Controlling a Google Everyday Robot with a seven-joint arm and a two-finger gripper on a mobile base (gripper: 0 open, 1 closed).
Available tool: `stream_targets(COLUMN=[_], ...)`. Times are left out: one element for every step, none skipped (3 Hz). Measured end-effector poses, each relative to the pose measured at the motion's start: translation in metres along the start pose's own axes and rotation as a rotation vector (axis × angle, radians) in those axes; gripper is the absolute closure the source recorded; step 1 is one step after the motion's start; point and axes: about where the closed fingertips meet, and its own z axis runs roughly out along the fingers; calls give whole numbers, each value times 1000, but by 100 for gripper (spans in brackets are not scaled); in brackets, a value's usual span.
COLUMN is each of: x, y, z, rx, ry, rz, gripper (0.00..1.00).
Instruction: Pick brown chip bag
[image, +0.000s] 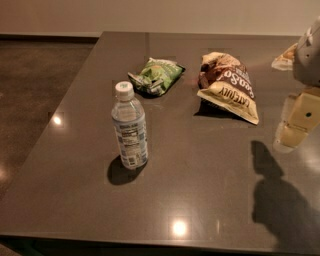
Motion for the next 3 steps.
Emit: stream_targets(x=[0, 2, 8], y=[0, -10, -39], z=[0, 3, 13], rx=[0, 8, 41], ry=[0, 8, 7], rz=[0, 49, 166], gripper=[0, 0, 0])
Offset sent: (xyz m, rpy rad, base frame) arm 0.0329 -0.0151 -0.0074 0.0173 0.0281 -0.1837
